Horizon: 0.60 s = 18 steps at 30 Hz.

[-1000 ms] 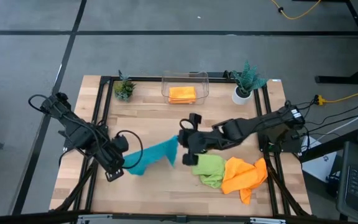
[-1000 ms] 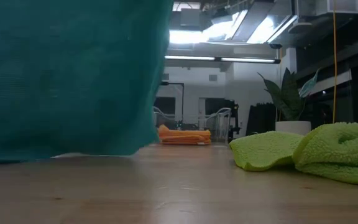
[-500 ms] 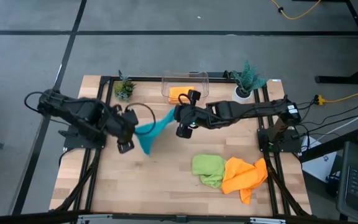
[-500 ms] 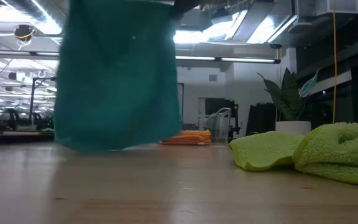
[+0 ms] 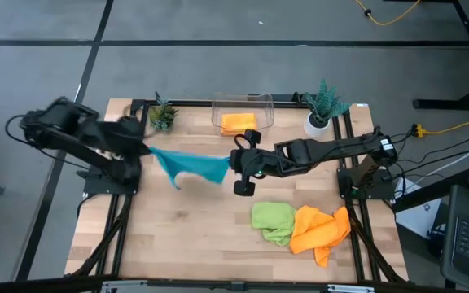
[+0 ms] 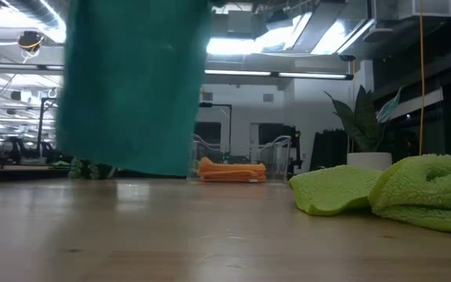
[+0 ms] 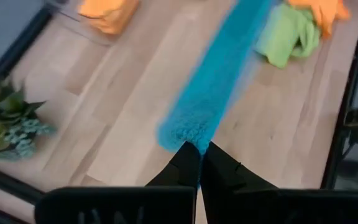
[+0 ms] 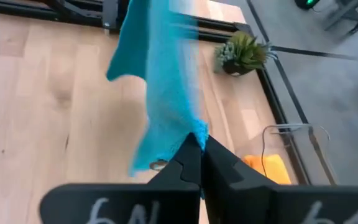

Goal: Fold microfiber towels
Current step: Fold the blue towel

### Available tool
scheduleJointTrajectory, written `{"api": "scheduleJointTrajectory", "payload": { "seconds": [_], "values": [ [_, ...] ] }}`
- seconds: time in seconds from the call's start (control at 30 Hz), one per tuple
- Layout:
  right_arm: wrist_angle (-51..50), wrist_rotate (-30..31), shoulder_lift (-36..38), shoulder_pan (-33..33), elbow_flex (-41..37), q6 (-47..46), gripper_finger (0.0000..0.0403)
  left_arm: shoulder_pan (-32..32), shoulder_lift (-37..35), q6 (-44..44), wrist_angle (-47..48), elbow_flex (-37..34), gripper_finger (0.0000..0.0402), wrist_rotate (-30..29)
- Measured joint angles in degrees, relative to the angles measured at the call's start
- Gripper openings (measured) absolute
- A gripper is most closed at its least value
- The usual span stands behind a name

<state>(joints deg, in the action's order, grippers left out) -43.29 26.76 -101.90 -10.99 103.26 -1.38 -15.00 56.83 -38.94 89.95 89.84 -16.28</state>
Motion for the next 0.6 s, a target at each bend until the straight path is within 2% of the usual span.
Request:
{"api": "scheduleJointTrajectory", "payload": {
  "seconds": [0.13,0.23,0.33,0.43,0.6],
  "values": [
    [4.0,-1.9,0.0,-0.4,0.0,0.1,0.0000,0.0,-8.9,-5.4,-0.5,-8.1,0.0000,-2.8],
    [7.5,-5.6,0.0,-0.4,0.0,0.1,0.0000,-0.1,-12.4,-8.0,-1.8,-15.1,0.0000,-1.8],
    [9.8,-7.6,0.0,-0.4,0.0,0.7,0.0000,-0.2,-12.7,0.6,-5.5,-19.3,0.0000,1.9],
    [10.0,-8.0,0.1,0.0,0.0,2.1,0.0000,-0.5,-11.0,9.0,-6.5,-19.3,0.0000,0.4],
    [8.2,-6.8,0.4,2.1,0.0,2.9,0.0000,-0.2,-8.2,9.5,-1.7,-13.1,0.0000,-6.4]
  ]
}}
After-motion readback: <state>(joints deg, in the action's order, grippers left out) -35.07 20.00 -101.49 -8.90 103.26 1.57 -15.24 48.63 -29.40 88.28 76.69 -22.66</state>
